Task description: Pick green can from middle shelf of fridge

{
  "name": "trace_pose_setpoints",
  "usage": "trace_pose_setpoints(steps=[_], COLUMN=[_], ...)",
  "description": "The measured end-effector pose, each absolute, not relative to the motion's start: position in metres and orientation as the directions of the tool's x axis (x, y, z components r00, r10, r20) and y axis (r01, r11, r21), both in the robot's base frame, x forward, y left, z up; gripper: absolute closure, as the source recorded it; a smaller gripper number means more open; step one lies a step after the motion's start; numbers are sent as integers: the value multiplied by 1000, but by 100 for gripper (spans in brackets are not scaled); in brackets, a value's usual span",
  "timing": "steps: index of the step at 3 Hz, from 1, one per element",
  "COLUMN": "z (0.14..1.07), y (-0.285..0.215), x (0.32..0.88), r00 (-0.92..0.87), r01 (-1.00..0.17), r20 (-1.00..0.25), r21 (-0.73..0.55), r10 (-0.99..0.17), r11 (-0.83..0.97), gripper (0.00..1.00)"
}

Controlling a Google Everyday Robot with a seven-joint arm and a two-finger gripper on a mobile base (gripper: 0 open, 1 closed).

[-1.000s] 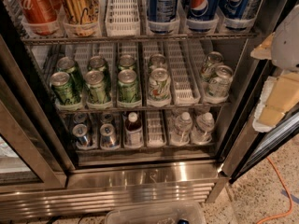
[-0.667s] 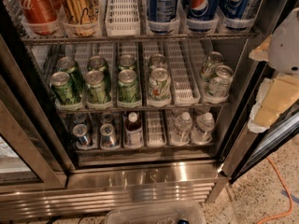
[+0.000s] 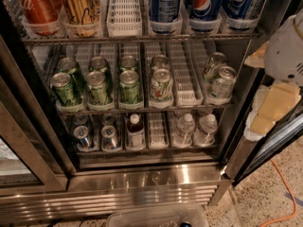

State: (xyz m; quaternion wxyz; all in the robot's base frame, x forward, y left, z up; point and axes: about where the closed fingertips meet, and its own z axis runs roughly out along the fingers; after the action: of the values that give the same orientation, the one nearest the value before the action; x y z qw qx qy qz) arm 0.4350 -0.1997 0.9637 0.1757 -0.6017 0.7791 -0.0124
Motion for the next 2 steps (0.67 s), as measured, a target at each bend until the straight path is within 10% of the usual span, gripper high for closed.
trace_pose_setpoints(steps=[2], z=[925], y=[-140], x=[409], r00=[-294], r01=[-928], r20=[-469], r21=[-69], r10=[-833], r11=[367], gripper=[0])
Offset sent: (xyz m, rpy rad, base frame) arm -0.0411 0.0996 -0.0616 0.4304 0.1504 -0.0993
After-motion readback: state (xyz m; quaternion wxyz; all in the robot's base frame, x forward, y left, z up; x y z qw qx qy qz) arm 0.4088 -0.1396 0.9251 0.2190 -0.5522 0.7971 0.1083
